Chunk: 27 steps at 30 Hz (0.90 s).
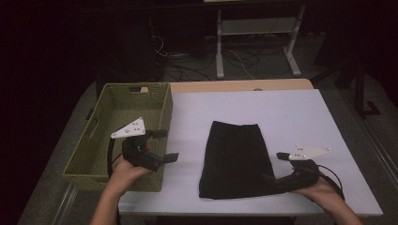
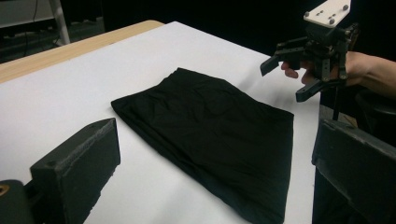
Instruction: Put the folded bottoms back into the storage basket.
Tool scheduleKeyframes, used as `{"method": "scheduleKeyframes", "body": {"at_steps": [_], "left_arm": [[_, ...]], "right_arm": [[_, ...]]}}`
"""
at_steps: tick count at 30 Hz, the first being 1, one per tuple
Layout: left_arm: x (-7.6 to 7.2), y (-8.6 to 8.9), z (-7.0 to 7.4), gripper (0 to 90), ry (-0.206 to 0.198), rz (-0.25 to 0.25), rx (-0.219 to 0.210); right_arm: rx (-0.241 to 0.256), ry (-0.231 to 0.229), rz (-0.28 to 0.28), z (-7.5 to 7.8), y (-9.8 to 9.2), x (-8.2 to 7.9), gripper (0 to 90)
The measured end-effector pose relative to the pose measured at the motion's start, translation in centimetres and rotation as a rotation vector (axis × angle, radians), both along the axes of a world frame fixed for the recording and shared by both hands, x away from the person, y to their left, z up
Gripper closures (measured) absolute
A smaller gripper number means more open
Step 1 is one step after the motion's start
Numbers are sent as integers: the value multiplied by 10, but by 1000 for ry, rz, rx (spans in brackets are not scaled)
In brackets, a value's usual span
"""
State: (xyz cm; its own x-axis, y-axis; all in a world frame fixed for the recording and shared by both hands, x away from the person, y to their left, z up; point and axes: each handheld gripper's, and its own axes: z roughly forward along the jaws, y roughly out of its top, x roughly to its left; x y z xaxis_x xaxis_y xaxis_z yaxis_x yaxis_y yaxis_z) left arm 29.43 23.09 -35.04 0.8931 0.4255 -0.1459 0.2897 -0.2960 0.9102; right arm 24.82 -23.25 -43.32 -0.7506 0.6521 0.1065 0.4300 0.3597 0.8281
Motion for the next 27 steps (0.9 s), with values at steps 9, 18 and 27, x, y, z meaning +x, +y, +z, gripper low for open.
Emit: {"method": "scheduleKeyframes", "body": {"at_steps": [9,18,27], "left_arm": [[0,-1,1,9,-27,27,22],[-1,-12,5,8,-34,49,72],[-6,-24,15,8,-34,38,28]], "right_arm": [[-13,-16,-20,-7,-12,-4,0],[-15,-5,1,-8,-10,-1,0],[-14,-6,14,-7,-7,-1,0]]}}
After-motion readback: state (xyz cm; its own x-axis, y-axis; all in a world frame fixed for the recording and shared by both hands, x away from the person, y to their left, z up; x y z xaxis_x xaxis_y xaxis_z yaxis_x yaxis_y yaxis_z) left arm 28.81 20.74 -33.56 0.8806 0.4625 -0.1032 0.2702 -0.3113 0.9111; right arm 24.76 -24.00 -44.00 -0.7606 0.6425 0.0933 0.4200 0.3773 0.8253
